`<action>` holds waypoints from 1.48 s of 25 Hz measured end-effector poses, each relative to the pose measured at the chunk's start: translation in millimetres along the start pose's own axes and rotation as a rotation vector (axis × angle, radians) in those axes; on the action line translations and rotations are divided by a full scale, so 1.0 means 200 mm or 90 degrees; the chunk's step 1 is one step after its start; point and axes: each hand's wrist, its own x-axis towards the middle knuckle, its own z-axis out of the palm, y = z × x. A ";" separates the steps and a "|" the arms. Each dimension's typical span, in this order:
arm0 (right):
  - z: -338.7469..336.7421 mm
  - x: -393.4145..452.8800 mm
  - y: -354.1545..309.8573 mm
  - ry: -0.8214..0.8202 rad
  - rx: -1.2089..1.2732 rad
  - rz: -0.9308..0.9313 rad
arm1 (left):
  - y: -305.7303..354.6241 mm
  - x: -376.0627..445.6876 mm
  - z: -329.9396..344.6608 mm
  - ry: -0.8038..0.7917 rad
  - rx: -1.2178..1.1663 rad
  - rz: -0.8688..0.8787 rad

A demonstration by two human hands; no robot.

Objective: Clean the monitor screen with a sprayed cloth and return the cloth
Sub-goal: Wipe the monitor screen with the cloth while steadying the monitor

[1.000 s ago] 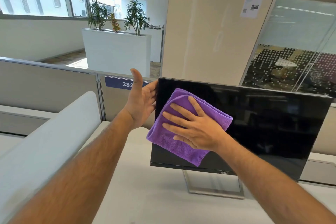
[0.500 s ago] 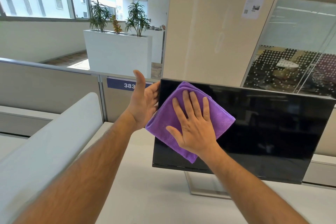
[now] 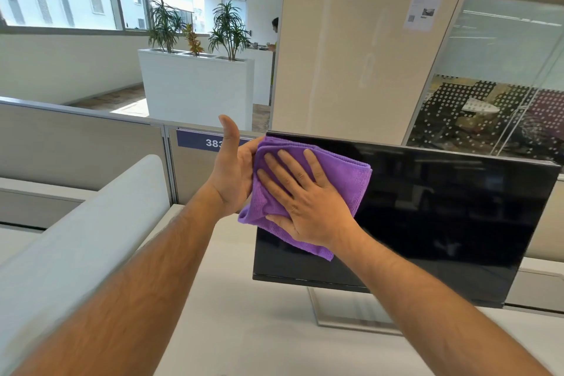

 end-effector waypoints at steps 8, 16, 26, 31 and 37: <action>-0.05 -0.01 0.10 -0.019 -0.004 -0.019 | -0.01 0.02 0.00 0.052 0.026 -0.001; 0.01 -0.03 0.04 0.009 0.034 0.024 | -0.01 0.01 -0.01 0.068 0.027 -0.014; 0.20 -0.33 -0.38 -0.118 0.087 -0.038 | -0.02 0.01 0.01 0.069 0.027 0.007; 0.20 -0.36 -0.38 -0.138 0.103 -0.013 | -0.02 0.00 0.02 0.077 0.046 0.012; 0.19 -0.46 -0.36 -0.159 0.107 0.009 | -0.03 -0.01 0.03 0.088 0.065 0.026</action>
